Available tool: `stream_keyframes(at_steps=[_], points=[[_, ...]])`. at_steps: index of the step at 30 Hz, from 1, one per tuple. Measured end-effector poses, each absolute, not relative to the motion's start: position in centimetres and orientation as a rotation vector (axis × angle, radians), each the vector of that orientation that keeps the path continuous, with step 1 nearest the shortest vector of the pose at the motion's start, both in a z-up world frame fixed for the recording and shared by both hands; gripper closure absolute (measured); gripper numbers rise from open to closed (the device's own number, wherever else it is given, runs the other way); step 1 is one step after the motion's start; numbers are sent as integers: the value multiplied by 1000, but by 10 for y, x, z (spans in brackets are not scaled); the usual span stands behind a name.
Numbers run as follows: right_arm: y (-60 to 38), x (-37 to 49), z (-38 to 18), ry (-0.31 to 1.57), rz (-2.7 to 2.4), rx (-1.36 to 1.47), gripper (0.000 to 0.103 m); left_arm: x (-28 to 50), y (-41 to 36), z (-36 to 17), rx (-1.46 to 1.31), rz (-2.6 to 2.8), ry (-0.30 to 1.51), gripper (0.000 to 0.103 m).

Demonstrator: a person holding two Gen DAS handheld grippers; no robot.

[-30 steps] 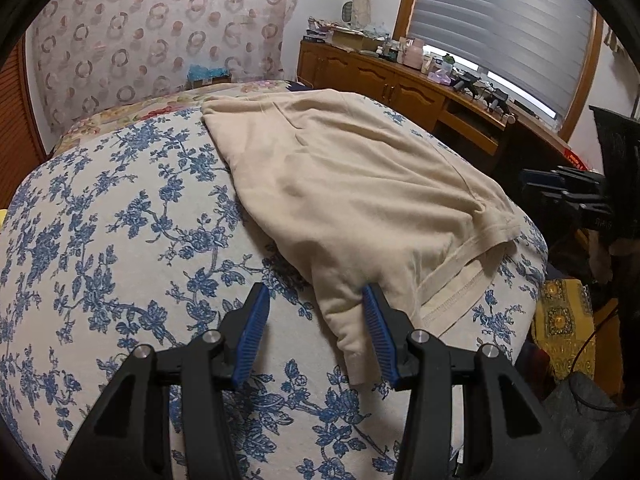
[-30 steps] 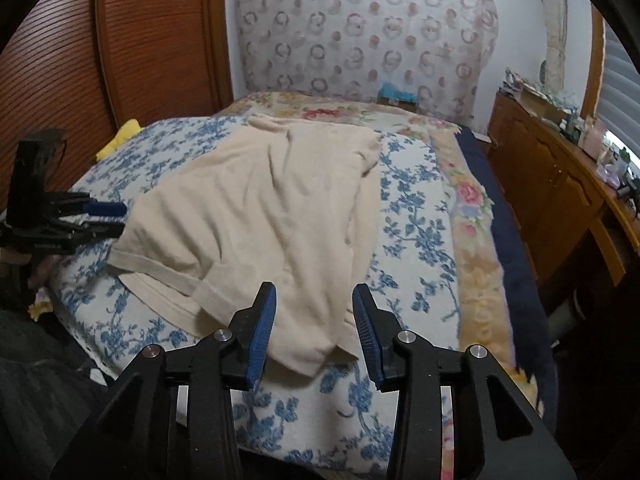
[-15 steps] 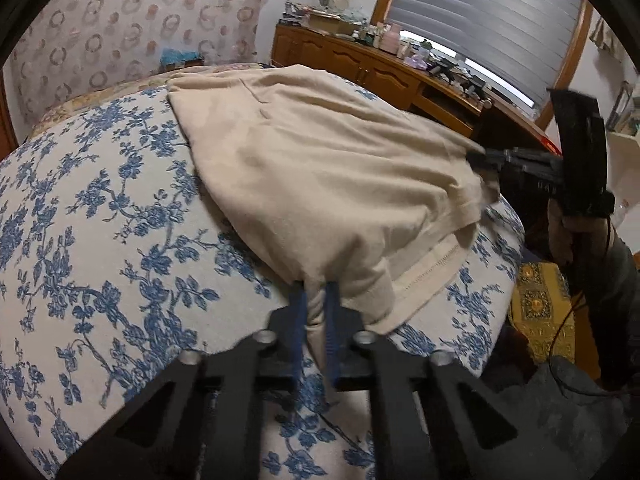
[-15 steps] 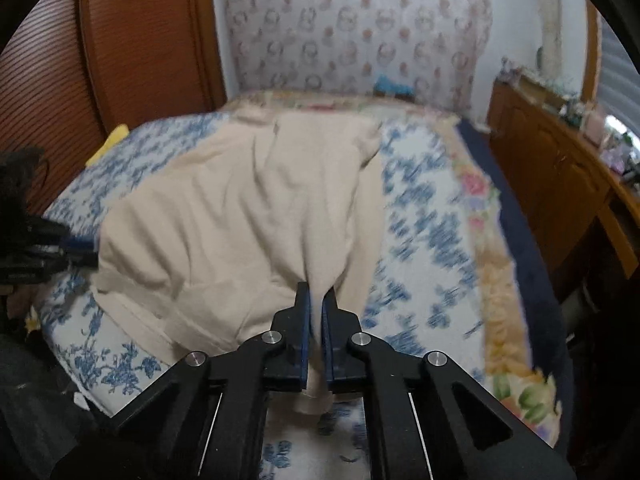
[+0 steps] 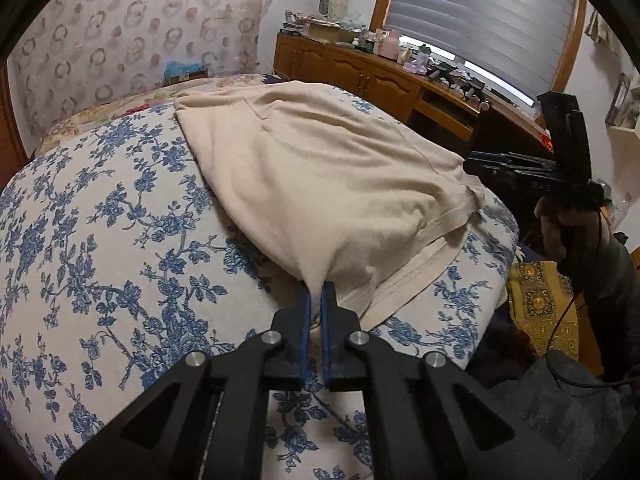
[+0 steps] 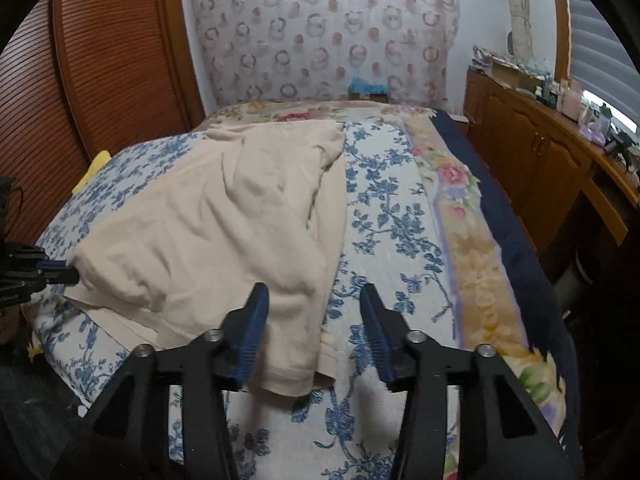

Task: Fold small clothes

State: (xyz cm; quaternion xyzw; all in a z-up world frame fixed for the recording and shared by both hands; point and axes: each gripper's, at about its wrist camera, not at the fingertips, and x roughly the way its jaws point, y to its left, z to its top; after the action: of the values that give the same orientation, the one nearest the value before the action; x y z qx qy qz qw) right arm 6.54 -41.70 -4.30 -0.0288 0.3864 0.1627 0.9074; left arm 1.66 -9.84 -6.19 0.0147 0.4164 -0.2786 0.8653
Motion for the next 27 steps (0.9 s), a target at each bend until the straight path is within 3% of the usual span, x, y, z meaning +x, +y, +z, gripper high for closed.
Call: stream_keyframes(at_steps=[16,18,20,23,27], points=[[-405,65,-74,923,393,-68,45,21,-98,-78,22,-560,922,101],[-399,62,-74,922,410,-89,61,21,-98,-80,17,-561,924,101],[-394,60,-74,919,422,-112,69,21,-97,-80,11,-563,927,101],[-394,60,-73,912,435,-109,95,21,-96,-80,4,-571,926,101],[-396,58,-70,891,457,-78,99,14,-98,-68,4,-636,881,103]])
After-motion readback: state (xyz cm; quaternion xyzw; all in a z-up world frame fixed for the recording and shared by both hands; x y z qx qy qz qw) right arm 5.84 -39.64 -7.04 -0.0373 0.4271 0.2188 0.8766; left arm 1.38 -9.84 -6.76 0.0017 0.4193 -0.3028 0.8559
